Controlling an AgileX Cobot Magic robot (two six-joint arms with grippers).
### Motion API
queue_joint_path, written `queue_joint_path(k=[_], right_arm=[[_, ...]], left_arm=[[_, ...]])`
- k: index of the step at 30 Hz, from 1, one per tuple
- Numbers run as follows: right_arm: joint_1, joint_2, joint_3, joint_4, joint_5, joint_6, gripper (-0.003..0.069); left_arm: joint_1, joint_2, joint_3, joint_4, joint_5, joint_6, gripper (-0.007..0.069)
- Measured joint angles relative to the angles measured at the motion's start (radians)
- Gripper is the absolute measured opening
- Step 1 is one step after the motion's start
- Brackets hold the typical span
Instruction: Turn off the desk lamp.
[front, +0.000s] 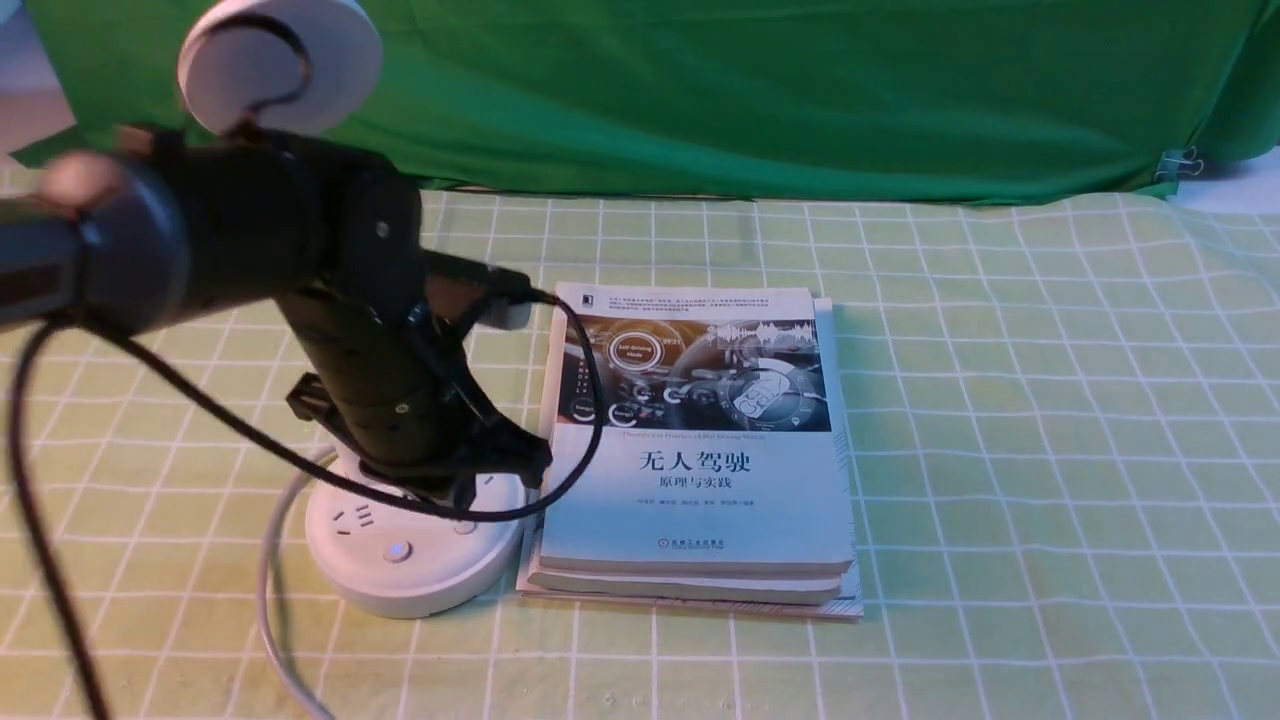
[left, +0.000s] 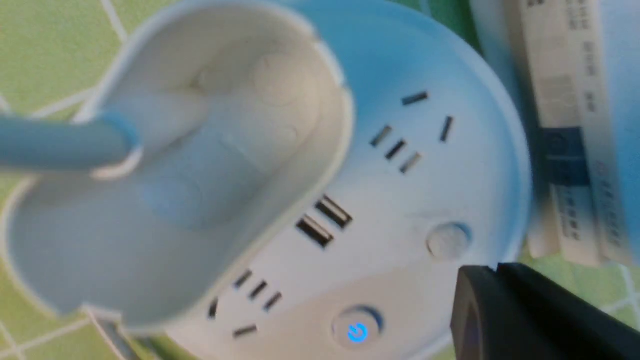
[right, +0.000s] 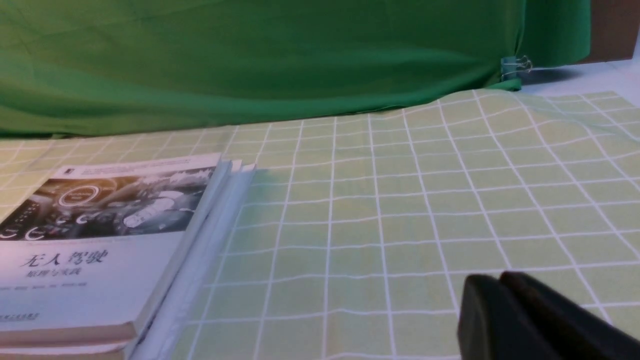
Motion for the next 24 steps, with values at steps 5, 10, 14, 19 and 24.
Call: queue_joint_path(k=[5,10,14,19,24], right_arm=[[0.0,0.0,0.0,0.0,0.0,-0.001,0.0029],[0.0,0.0,0.0,0.0,0.0,0.0,0.0029],[0.0,0.0,0.0,0.0,0.0,0.0,0.0029],[0.0,0.0,0.0,0.0,0.0,-0.001,0.0029],[0.0,0.0,0.0,0.0,0.001,-0.001,0.0029]], left_arm=[[-0.002,-0.224,0.153,-0.024,-0.054,0.0,0.0002],[-0.003,-0.46,0.372,-0.033,-0.231,0.0,0.0002],[-0.003,-0.708,0.609,-0.038,-0.48,-0.001,0.0002],[-0.003,-0.939,0.802,-0.068,-0.692,-0.003,0.0002],[-0.003,-1.088,0.909,-0.08,-0.76,-0.003,0.0002]])
